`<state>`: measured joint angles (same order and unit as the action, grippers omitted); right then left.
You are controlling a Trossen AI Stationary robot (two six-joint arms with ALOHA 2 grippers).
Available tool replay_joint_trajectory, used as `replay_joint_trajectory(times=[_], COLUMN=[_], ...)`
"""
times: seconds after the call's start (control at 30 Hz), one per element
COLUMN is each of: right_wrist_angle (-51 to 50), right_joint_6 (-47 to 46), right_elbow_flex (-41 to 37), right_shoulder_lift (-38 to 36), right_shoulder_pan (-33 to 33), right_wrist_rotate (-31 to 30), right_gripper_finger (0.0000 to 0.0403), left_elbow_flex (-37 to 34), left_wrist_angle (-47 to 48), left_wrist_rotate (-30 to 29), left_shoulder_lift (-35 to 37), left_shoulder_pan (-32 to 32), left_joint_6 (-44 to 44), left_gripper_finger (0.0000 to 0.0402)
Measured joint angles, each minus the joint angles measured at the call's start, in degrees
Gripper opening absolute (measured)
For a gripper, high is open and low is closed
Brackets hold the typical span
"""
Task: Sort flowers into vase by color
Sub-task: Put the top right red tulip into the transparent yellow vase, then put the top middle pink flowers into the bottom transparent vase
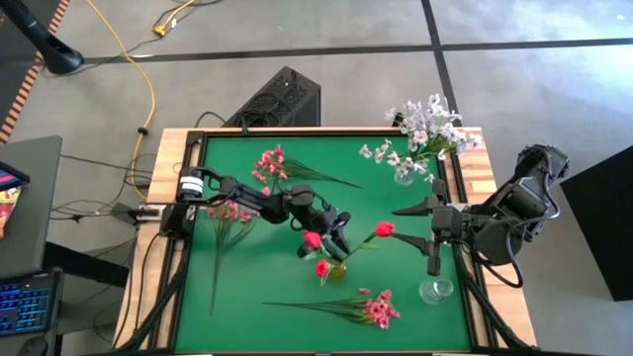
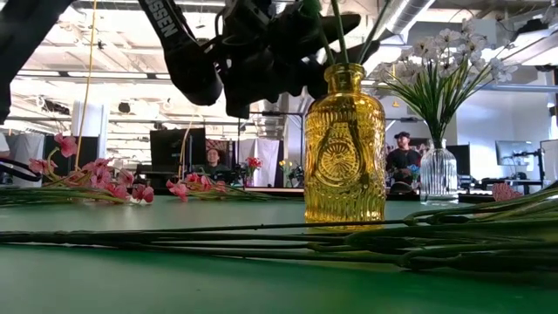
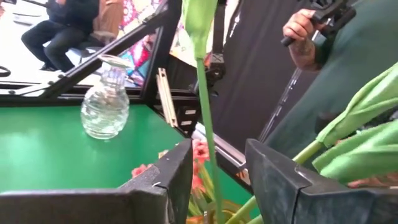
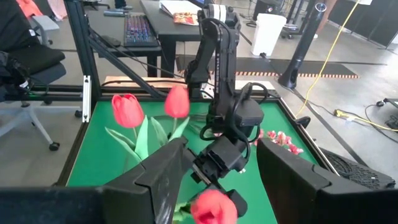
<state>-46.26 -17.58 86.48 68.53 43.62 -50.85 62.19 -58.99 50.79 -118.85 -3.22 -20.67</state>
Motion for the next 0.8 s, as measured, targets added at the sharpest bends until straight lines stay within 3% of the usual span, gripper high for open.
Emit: replay_joint_trajectory(times=[0.43,0.63,0.8], right_wrist_angle=[-0.02,-0.04,-4.21], right_joint_6=[0.02,-0.09,-5.38], right_elbow_flex=[0.00,0.00,0.00], right_shoulder_lift=[0.00,0.00,0.02], right_shoulder_pan=[0.00,-0.17,-0.78], right_wrist_rotate=[0.02,0.00,0.00], right_gripper_finger=[0.0230,0.0230,0.0230], left_elbow_flex=[0.00,0.00,0.00], left_wrist_angle=[0.01,-0.01,-0.01], left_wrist_rotate=[-1.09,-5.07,-9.57], left_shoulder_lift=[0.07,0.11,0.13], left_shoulder_pan=[-2.50,-3.17,-3.25], left_joint_6=[-0.09,-0.11,0.00], left_gripper_finger=[0.0122,0.0115,0.0108])
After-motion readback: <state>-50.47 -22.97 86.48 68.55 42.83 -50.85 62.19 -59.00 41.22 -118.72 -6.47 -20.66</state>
